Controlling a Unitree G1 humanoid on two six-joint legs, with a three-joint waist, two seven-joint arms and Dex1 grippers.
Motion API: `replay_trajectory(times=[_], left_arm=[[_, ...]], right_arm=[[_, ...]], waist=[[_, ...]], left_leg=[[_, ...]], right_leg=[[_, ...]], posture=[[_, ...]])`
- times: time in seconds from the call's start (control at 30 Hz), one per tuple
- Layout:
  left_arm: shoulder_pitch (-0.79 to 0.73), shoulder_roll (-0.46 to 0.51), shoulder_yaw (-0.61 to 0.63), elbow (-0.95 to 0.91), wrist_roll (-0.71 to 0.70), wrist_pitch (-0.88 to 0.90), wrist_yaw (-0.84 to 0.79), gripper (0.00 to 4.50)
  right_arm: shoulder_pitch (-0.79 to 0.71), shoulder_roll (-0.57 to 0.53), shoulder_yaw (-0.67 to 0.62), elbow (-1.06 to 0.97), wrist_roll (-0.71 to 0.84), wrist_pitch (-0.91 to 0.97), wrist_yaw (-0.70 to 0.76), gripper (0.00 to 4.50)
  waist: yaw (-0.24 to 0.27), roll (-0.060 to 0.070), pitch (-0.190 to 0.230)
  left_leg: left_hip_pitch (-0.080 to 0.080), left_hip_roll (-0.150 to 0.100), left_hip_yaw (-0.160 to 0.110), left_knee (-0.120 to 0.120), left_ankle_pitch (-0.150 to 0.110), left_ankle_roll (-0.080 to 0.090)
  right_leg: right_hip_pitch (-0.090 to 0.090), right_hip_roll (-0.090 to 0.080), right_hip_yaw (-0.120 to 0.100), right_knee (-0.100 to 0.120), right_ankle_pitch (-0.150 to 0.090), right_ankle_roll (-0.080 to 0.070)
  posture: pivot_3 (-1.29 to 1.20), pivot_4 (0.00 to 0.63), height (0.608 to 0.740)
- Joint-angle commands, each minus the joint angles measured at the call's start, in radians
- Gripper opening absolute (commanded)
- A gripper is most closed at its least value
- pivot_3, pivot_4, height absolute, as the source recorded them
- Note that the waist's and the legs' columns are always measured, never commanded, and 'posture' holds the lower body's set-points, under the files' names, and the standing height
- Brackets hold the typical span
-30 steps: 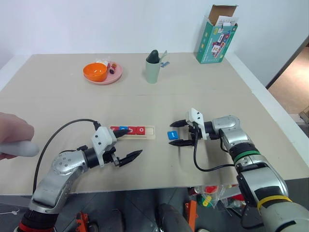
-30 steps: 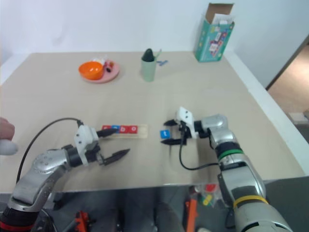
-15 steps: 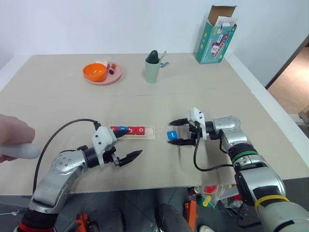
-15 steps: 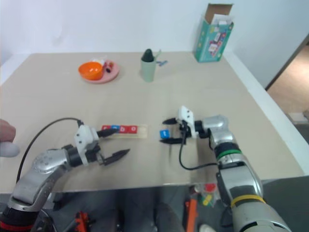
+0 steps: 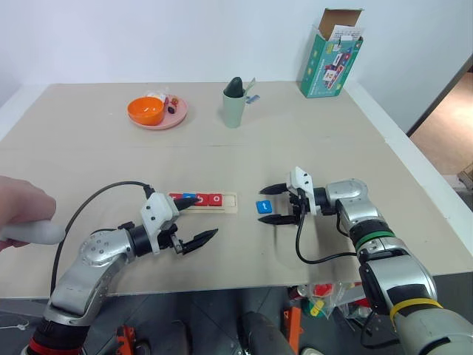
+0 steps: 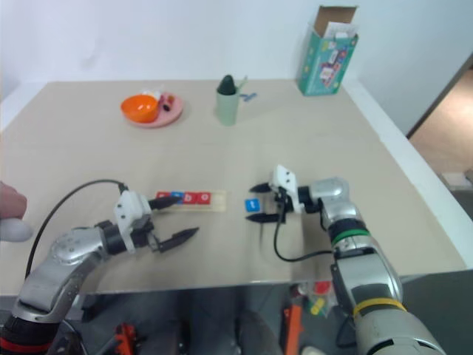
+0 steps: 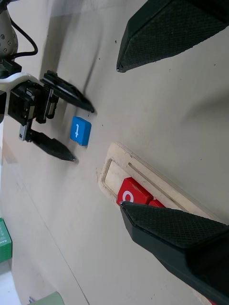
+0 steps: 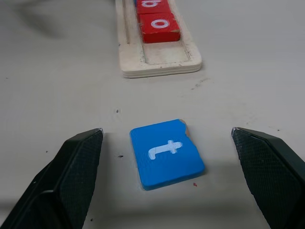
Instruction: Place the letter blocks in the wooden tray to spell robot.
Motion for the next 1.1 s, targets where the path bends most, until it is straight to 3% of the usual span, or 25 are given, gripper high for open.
replay_trajectory(times=[0.03,0.43,0.63,0.77,0.9,1.1], left_arm=[[-0.010,0.008,0.013,-0.028,-0.006,-0.012,-0.005,4.50],[-0.010,0.005,0.007,-0.026,-0.004,-0.017,-0.007,4.50],[0.002,0.010,0.011,-0.035,-0.004,-0.016,-0.007,4.50],[0.020,0.011,0.022,-0.049,-0.007,-0.013,0.001,4.50],[0.022,-0.038,0.036,-0.051,-0.005,-0.034,0.053,4.50],[0.008,-0.083,0.012,-0.053,0.000,-0.050,0.075,4.50]], right_arm=[[-0.010,-0.011,-0.023,-0.003,-0.003,-0.022,-0.019,4.23],[-0.005,-0.008,-0.028,-0.008,0.001,0.021,-0.042,4.23],[0.014,-0.011,-0.064,-0.207,0.073,0.151,-0.058,4.23],[0.126,-0.026,-0.130,-0.740,0.140,0.477,-0.274,4.23],[0.385,0.109,-0.156,-1.219,0.016,0.716,-0.719,4.23],[0.625,0.351,-0.073,-1.555,-0.138,0.917,-1.112,4.23]], waist=[[0.000,0.000,0.000],[0.000,0.000,0.000],[0.000,0.002,0.001],[0.002,0.007,0.004],[0.009,0.006,0.002],[0.009,0.007,0.002]], left_leg=[[0.000,0.000,0.000,0.000,0.000,0.000],[0.002,0.000,0.000,0.000,0.000,0.000],[0.002,0.000,0.000,0.001,0.000,0.000],[0.001,0.000,0.000,0.000,0.000,0.000],[-0.001,0.001,-0.006,-0.001,-0.001,-0.001],[-0.008,0.000,-0.008,-0.001,0.000,-0.014]], right_leg=[[0.000,0.000,0.000,0.000,0.000,0.000],[0.002,0.000,0.000,0.000,0.000,0.000],[0.002,0.000,0.000,0.000,0.000,0.000],[0.001,0.000,0.000,0.001,0.000,0.001],[0.001,0.000,-0.005,0.001,-0.004,0.000],[-0.008,0.000,-0.005,0.005,-0.006,-0.001]], posture=[[0.00,0.150,0.740],[0.00,0.150,0.740],[0.00,0.150,0.740],[0.00,0.150,0.740],[0.00,0.150,0.740],[0.00,0.150,0.740]])
